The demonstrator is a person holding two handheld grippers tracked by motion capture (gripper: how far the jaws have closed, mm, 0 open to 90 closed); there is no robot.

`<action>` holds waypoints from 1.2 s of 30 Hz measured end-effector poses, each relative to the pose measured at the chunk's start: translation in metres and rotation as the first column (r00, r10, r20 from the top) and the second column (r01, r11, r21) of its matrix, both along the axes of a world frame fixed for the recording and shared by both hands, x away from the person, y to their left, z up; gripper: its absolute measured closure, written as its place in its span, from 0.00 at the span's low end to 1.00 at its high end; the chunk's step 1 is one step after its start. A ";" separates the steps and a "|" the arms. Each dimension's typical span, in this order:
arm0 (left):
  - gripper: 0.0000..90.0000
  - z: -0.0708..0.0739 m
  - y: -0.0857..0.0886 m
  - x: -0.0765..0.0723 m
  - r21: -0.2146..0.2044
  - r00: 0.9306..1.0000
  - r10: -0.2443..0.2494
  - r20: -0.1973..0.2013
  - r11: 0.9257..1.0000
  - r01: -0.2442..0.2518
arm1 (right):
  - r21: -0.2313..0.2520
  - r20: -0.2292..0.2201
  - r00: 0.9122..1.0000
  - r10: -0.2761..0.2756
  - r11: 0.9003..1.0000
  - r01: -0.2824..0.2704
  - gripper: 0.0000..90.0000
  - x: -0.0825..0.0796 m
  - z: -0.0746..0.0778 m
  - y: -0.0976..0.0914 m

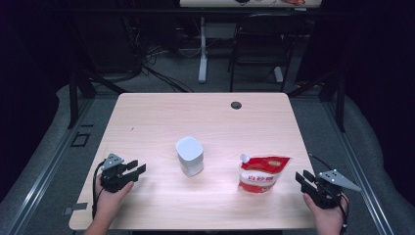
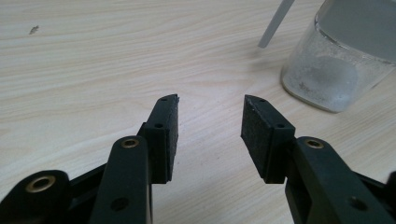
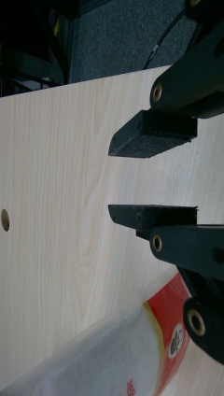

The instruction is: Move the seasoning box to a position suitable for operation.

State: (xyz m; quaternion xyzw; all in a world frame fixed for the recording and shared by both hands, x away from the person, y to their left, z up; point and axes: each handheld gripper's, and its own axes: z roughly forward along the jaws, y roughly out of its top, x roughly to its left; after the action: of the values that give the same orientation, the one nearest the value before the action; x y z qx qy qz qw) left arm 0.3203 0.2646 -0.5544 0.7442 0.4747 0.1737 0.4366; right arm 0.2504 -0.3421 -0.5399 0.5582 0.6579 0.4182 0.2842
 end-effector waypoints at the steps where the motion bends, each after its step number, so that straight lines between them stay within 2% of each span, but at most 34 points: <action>1: 0.62 0.000 0.000 0.000 0.000 1.000 0.000 0.000 1.000 0.000 | 0.000 0.000 1.000 0.000 1.000 0.000 0.73 0.000 0.000 0.000; 2: 0.61 0.000 -0.002 0.001 -0.005 1.000 0.002 0.003 1.000 -0.002 | -0.020 -0.016 1.000 0.007 1.000 -0.007 0.74 0.001 -0.002 0.000; 6: 0.60 0.000 -0.004 0.001 -0.005 1.000 0.005 0.006 1.000 -0.005 | -0.027 -0.025 1.000 0.012 1.000 -0.013 0.74 -0.001 -0.003 0.001; 7: 0.60 0.000 -0.005 0.001 0.007 1.000 0.000 -0.001 1.000 0.000 | -0.026 -0.034 0.999 0.016 1.000 -0.016 0.74 -0.002 -0.003 0.000; 10: 0.60 -0.001 -0.008 0.001 0.011 1.000 -0.005 0.005 1.000 0.005 | -0.020 -0.034 0.999 0.012 1.000 -0.013 0.74 -0.004 -0.002 -0.002; 11: 0.63 -0.002 -0.009 0.000 0.007 1.000 -0.021 -0.009 1.000 0.021 | -0.008 -0.034 0.999 0.004 1.000 -0.005 0.74 -0.004 -0.002 -0.003; 14: 0.66 -0.003 -0.010 -0.001 0.007 0.999 -0.034 -0.015 0.999 0.034 | -0.001 -0.038 0.999 0.004 1.000 -0.004 0.74 -0.004 -0.003 -0.003; 17: 0.67 -0.003 -0.012 -0.003 0.028 0.999 -0.047 -0.009 0.998 0.048 | 0.003 -0.033 0.999 0.016 1.000 -0.016 0.73 -0.002 -0.002 -0.001; 22: 0.70 -0.002 -0.016 0.002 0.028 0.999 -0.051 -0.011 0.998 0.052 | -0.029 -0.023 0.999 0.042 0.999 -0.043 0.72 0.002 0.000 0.004; 31: 0.74 0.005 -0.035 0.025 0.057 0.998 -0.067 0.007 0.996 0.066 | -0.018 -0.012 0.999 0.041 0.999 -0.041 0.69 -0.005 0.004 0.002; 33: 0.75 0.006 -0.046 0.035 0.088 0.996 -0.093 0.009 0.992 0.092 | -0.009 -0.008 0.999 0.040 0.999 -0.040 0.68 -0.009 0.005 0.001; 36: 0.75 0.005 -0.054 0.044 0.088 0.994 -0.107 0.002 0.990 0.107 | -0.001 -0.005 0.999 0.038 0.999 -0.038 0.67 -0.010 0.004 0.001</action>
State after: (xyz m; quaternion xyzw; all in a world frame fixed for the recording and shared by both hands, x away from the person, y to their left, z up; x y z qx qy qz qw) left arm 0.3638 0.2106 -0.5495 0.7865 0.4245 0.1733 0.4138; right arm 0.2403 -0.3414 -0.5359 0.5467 0.6692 0.4218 0.2748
